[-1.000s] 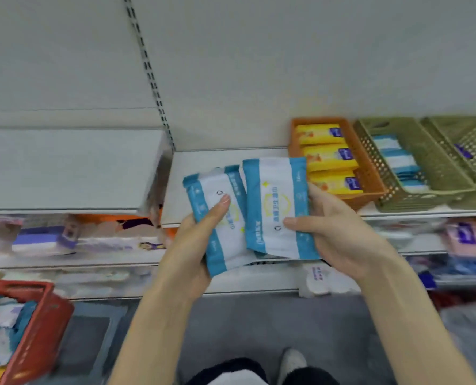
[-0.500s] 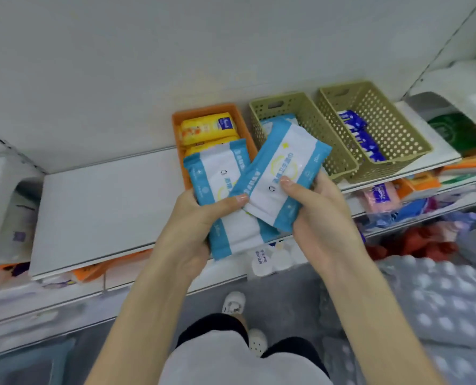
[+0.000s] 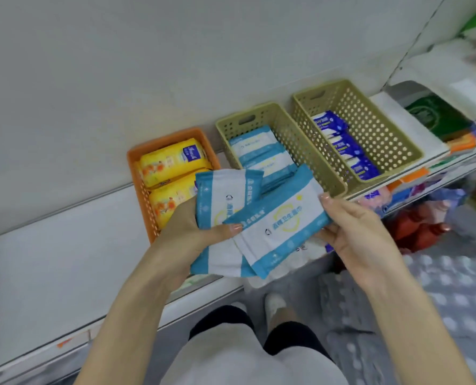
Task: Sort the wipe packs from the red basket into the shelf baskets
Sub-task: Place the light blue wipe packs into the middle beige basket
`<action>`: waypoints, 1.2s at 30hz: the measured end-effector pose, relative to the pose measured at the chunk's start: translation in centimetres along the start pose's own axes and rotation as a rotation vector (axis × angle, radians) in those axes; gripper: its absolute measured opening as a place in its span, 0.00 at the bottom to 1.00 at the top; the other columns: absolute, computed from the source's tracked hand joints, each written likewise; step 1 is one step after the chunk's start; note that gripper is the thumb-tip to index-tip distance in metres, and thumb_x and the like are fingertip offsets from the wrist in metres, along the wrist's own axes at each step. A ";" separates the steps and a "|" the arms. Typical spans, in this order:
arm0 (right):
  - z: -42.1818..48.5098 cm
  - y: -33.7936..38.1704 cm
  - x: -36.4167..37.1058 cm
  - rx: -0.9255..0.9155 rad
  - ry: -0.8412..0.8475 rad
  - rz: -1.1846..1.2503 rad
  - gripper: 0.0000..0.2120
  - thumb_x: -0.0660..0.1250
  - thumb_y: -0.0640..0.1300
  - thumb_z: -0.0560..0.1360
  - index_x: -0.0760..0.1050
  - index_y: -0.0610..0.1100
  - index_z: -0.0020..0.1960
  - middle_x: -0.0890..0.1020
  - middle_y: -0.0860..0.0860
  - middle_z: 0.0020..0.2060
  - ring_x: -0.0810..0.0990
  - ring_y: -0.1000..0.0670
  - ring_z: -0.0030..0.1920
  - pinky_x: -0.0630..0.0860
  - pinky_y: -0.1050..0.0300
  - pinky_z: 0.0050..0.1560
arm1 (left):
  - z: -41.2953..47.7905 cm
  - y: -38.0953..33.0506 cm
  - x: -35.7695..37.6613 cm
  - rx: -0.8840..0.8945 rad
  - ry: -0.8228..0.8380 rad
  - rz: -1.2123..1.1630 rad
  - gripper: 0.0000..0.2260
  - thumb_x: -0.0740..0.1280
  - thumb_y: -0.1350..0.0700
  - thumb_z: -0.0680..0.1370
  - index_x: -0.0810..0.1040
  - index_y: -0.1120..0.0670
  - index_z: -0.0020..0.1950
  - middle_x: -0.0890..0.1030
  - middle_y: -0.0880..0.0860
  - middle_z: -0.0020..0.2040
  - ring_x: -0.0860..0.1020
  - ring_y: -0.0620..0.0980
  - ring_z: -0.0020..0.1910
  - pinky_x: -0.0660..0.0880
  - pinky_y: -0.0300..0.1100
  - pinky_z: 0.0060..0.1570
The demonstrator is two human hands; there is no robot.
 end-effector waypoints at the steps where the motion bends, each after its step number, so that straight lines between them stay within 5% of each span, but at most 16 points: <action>1: 0.5 -0.4 -0.3 0.002 0.025 -0.057 0.10 0.67 0.46 0.68 0.83 0.42 0.34 0.85 0.50 0.36 0.82 0.55 0.36 0.80 0.62 0.37 | 0.3 0.5 -0.2 -0.036 -0.001 -0.002 0.21 0.76 0.65 0.63 0.79 0.55 0.53 0.86 0.51 0.47 0.84 0.50 0.44 0.81 0.42 0.39; 7: 4.9 -0.7 -0.6 0.118 0.318 -0.271 0.08 0.68 0.45 0.65 0.82 0.42 0.33 0.84 0.50 0.32 0.81 0.56 0.33 0.77 0.65 0.34 | 1.9 3.1 -0.1 -0.200 -0.061 -0.017 0.25 0.77 0.68 0.60 0.78 0.56 0.56 0.85 0.54 0.49 0.84 0.52 0.43 0.80 0.42 0.34; 10: 7.9 0.8 -0.8 0.078 0.332 -0.326 0.06 0.70 0.45 0.64 0.81 0.43 0.32 0.83 0.51 0.30 0.79 0.58 0.30 0.72 0.67 0.29 | 3.3 3.0 1.1 -0.209 -0.139 -0.066 0.18 0.72 0.66 0.66 0.79 0.56 0.55 0.85 0.54 0.48 0.84 0.51 0.42 0.80 0.42 0.34; 17: 13.1 2.8 -2.3 -0.036 0.292 -0.301 0.11 0.70 0.40 0.70 0.81 0.47 0.29 0.82 0.53 0.29 0.79 0.56 0.34 0.76 0.65 0.38 | 7.5 2.2 3.6 -0.151 -0.308 -0.140 0.14 0.72 0.65 0.69 0.80 0.54 0.53 0.86 0.50 0.46 0.84 0.48 0.41 0.80 0.43 0.34; 22: 14.6 3.5 -2.4 0.067 0.417 -0.317 0.03 0.66 0.44 0.73 0.79 0.46 0.42 0.84 0.52 0.37 0.81 0.52 0.41 0.78 0.60 0.40 | 8.4 1.7 4.5 -0.109 -0.342 -0.144 0.13 0.72 0.66 0.71 0.80 0.53 0.53 0.86 0.48 0.46 0.84 0.47 0.42 0.81 0.41 0.36; 26: 15.1 4.6 -1.2 0.115 0.686 -0.419 0.19 0.67 0.40 0.70 0.75 0.49 0.60 0.85 0.51 0.48 0.84 0.52 0.48 0.80 0.61 0.42 | 8.2 1.6 4.7 -0.121 -0.303 -0.141 0.13 0.71 0.66 0.72 0.79 0.52 0.54 0.86 0.49 0.48 0.84 0.48 0.43 0.81 0.43 0.37; 30: 15.6 4.4 -0.1 0.115 0.843 -0.555 0.17 0.70 0.36 0.66 0.77 0.42 0.54 0.85 0.53 0.47 0.83 0.55 0.48 0.79 0.63 0.42 | 8.1 1.7 4.9 -0.135 -0.351 -0.226 0.04 0.66 0.56 0.78 0.80 0.51 0.51 0.86 0.49 0.45 0.84 0.47 0.41 0.81 0.42 0.36; 33: 17.4 5.2 -1.2 0.048 0.754 -0.625 0.11 0.71 0.38 0.65 0.76 0.43 0.47 0.84 0.55 0.42 0.82 0.57 0.44 0.79 0.64 0.40 | 7.5 2.1 3.8 -0.154 -0.469 -0.322 0.05 0.64 0.50 0.79 0.79 0.49 0.47 0.86 0.47 0.40 0.84 0.44 0.37 0.80 0.40 0.32; 36: 19.5 6.0 -2.3 -0.155 0.626 -0.954 0.08 0.72 0.38 0.70 0.76 0.48 0.45 0.81 0.53 0.44 0.80 0.53 0.45 0.79 0.57 0.43 | 6.7 2.4 2.3 -0.118 -0.542 -0.332 0.05 0.64 0.50 0.78 0.79 0.48 0.49 0.86 0.46 0.42 0.84 0.44 0.40 0.81 0.40 0.36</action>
Point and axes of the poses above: each hand's wrist, its own z-axis towards the middle knuckle, its own x-axis out of the palm, y = z × x, the point moved 5 cm from there along z, towards the middle knuckle
